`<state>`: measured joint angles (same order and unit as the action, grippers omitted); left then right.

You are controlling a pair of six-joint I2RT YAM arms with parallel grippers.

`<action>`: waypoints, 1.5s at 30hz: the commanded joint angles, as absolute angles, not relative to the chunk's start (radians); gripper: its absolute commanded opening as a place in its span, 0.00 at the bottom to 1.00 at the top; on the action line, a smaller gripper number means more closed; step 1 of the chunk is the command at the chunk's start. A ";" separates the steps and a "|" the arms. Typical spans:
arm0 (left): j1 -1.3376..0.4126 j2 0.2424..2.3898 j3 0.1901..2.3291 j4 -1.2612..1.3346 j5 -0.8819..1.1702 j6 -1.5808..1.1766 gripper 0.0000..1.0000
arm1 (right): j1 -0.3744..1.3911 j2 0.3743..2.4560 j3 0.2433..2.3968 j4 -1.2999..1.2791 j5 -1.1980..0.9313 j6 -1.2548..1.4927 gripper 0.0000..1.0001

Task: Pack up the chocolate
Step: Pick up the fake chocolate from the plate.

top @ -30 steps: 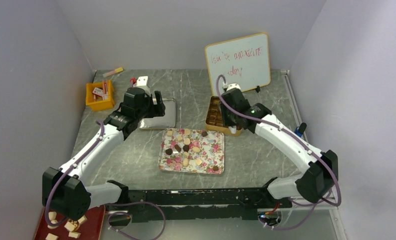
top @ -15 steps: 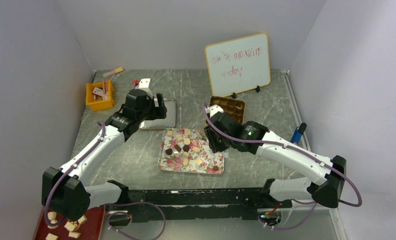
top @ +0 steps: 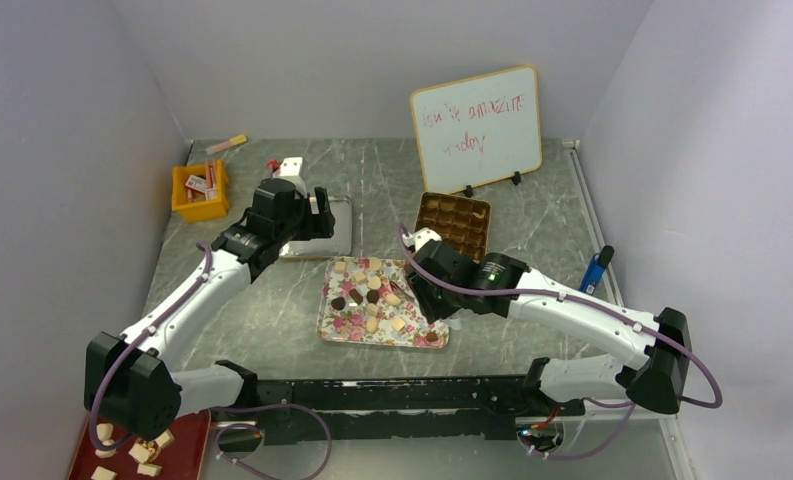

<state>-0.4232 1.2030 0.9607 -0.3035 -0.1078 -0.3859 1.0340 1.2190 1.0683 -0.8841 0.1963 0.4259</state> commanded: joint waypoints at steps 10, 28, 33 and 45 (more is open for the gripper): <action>-0.428 1.227 0.982 -0.265 -0.088 -0.361 0.85 | 1.052 1.252 1.070 -0.838 0.137 0.391 0.47; -0.427 1.242 0.977 -0.255 -0.082 -0.359 0.85 | 1.053 1.309 1.030 -0.787 0.149 0.343 0.50; -0.428 1.242 0.976 -0.256 -0.084 -0.359 0.85 | 1.053 1.335 1.027 -0.764 0.147 0.329 0.50; -0.428 1.224 0.967 -0.275 -0.104 -0.354 0.85 | 1.052 1.339 1.021 -0.776 0.156 0.348 0.23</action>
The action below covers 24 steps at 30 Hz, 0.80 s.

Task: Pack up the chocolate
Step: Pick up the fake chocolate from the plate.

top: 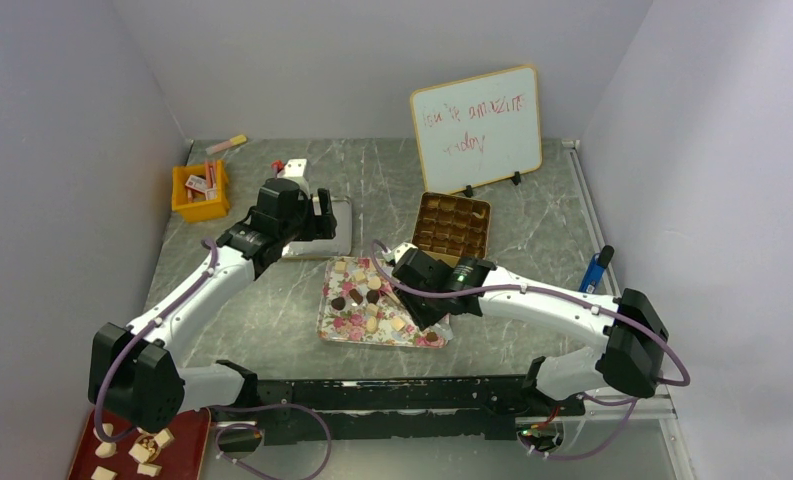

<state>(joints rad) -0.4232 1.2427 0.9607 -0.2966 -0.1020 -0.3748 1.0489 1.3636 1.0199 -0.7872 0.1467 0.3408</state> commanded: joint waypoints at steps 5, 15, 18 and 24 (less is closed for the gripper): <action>-0.428 1.224 0.966 -0.268 -0.098 -0.353 0.85 | 1.052 1.312 1.039 -0.799 0.168 0.371 0.00; -0.428 1.224 0.970 -0.265 -0.085 -0.360 0.85 | 1.052 1.284 1.159 -0.853 0.209 0.400 0.00; -0.428 1.219 0.966 -0.267 -0.085 -0.361 0.85 | 1.053 1.278 1.184 -0.863 0.234 0.417 0.00; -0.428 1.209 0.957 -0.268 -0.083 -0.365 0.85 | 1.049 1.282 1.263 -0.909 0.401 0.475 0.00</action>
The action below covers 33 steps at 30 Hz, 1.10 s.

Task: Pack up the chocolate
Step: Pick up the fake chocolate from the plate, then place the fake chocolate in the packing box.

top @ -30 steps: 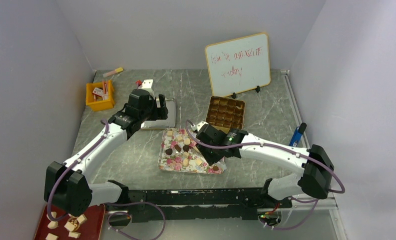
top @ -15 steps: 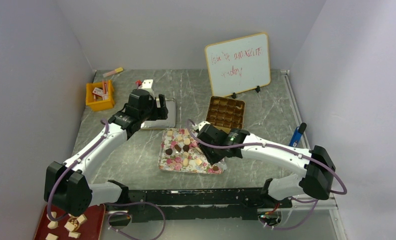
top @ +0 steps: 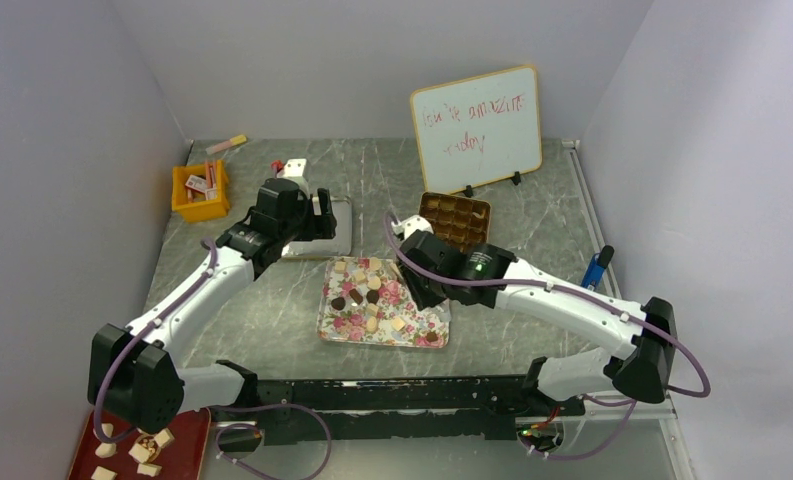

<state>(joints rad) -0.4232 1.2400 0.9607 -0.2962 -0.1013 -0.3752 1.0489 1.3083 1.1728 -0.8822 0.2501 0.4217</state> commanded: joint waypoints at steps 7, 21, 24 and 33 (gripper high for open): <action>-0.428 1.205 0.959 -0.270 -0.073 -0.370 0.85 | 0.909 1.313 1.264 -0.867 0.512 0.481 0.00; -0.428 1.212 0.965 -0.276 -0.067 -0.356 0.84 | 0.606 1.376 1.208 -0.671 0.492 0.381 0.00; -0.428 1.212 0.964 -0.279 -0.069 -0.349 0.84 | 0.578 1.398 1.207 -0.650 0.491 0.376 0.00; -0.428 1.215 0.968 -0.284 -0.073 -0.338 0.84 | 0.523 1.439 1.199 -0.587 0.444 0.358 0.00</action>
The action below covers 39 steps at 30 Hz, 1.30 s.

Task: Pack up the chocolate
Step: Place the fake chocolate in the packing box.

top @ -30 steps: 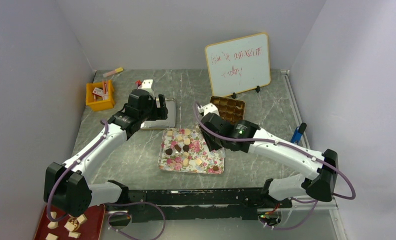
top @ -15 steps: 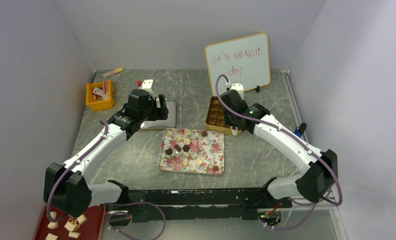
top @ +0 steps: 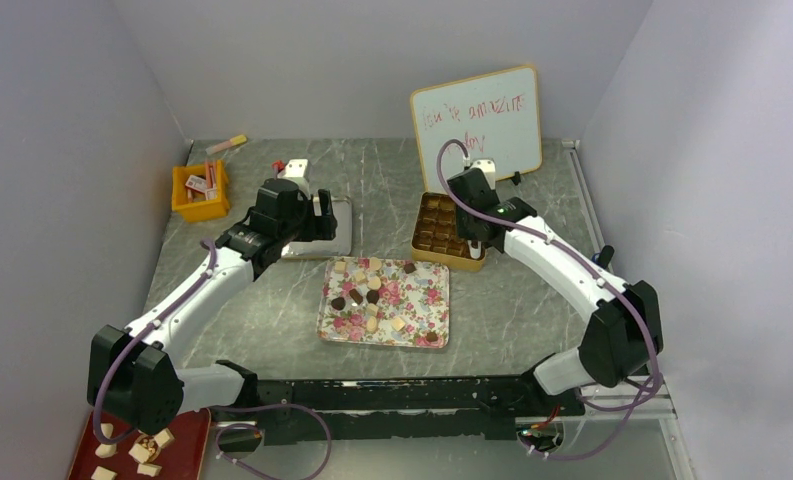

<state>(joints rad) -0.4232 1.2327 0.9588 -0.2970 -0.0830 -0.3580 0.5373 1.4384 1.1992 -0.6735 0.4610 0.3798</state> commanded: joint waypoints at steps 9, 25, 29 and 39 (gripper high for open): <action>-0.428 1.212 0.957 -0.285 -0.081 -0.337 0.85 | 0.503 1.471 1.214 -0.569 0.419 0.342 0.10; -0.427 1.216 0.953 -0.286 -0.086 -0.339 0.85 | 0.462 1.502 1.229 -0.542 0.374 0.324 0.32; -0.428 1.218 0.953 -0.282 -0.084 -0.345 0.85 | 0.454 1.502 1.227 -0.537 0.368 0.319 0.33; -0.428 1.221 0.951 -0.278 -0.083 -0.356 0.85 | 0.443 1.511 1.235 -0.530 0.345 0.307 0.45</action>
<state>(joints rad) -0.4232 1.2327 0.9520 -0.2996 -0.0837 -0.3573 0.4488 1.5082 1.1976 -0.5869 0.3527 0.3210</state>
